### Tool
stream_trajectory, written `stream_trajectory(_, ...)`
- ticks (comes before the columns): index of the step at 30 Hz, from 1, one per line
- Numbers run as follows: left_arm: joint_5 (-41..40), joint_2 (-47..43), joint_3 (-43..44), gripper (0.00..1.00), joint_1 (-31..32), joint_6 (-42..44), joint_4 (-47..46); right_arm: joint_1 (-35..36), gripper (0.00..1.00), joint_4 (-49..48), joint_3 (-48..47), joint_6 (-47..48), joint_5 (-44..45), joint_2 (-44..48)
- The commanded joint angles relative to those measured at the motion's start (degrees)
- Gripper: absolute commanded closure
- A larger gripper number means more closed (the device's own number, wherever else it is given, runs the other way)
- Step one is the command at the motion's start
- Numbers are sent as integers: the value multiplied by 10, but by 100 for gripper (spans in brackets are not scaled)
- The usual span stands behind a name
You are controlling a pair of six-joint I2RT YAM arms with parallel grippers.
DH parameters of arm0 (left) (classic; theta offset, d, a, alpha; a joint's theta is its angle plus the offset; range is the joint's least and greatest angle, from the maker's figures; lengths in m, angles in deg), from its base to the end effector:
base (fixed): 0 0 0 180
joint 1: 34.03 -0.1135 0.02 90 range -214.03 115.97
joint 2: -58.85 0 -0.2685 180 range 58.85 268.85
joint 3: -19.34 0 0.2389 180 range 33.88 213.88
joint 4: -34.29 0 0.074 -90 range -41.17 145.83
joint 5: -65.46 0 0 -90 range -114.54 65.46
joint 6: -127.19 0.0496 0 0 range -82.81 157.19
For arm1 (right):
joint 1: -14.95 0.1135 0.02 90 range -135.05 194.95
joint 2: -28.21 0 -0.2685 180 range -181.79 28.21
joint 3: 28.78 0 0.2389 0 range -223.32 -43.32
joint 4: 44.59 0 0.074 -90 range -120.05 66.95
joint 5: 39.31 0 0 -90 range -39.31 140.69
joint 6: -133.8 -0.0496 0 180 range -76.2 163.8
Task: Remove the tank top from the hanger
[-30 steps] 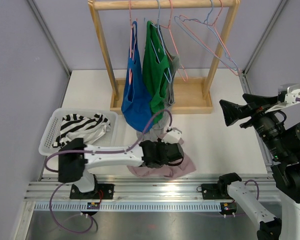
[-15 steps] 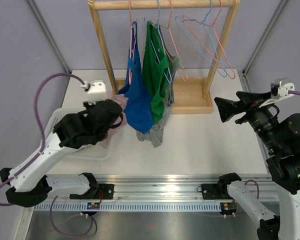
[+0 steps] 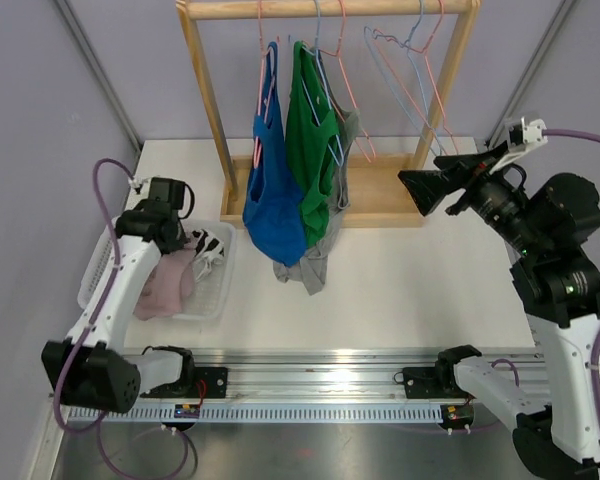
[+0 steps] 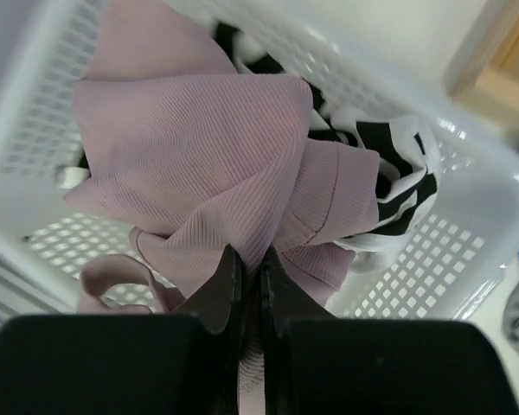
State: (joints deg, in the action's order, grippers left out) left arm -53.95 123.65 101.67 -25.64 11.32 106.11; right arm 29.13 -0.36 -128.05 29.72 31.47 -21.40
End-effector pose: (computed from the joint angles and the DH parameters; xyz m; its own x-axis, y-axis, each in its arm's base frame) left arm 0.2033 -0.0054 0.3332 -0.6545 -0.2877 -0.6992 -0.4913 0.8648 0.1041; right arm 0.1133 0.0455 0.5115 -0.0446 0.2257 -0.9732 -0.5549 0.8045 0.2120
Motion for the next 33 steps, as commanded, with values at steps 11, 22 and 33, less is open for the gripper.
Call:
stream_trajectory(11, 220, 98, -71, 69, -19, 28, -76, 52, 0, 2, -225, -24, -84, -264)
stream_trajectory(22, 252, -132, -1, 1, -12, 35, -36, 96, 19, 189, -654, 96, 177, -594)
stream_trajectory(33, 324, -239, 33, 1, -9, 95, 17, 96, 56, 163, -690, 107, 158, -669)
